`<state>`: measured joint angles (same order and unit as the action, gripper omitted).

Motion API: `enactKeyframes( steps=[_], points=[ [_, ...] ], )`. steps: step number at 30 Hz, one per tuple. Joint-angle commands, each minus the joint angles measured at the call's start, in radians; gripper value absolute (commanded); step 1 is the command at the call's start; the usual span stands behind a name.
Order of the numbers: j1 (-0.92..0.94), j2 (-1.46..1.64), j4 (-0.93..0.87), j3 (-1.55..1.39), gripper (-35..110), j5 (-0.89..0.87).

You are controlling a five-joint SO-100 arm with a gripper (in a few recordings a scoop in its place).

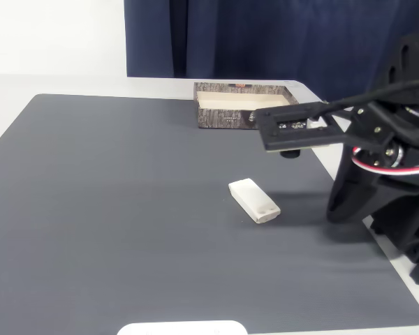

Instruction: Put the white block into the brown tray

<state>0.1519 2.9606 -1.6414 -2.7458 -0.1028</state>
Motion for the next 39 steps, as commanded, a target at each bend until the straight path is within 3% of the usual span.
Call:
enactKeyframes(
  steps=[1,7,11,15,30,39],
  points=[
    [0.017,-0.071,-0.043,0.052,0,-0.005],
    [0.055,-0.199,-0.032,0.169,0,-0.005],
    [0.078,-0.285,0.069,0.225,0,0.031],
    [0.092,-0.347,0.19,0.235,0,0.005],
    [0.25,-0.439,0.333,0.216,0,-0.043],
    [0.298,-0.466,0.453,0.19,0,0.141]
  ],
)
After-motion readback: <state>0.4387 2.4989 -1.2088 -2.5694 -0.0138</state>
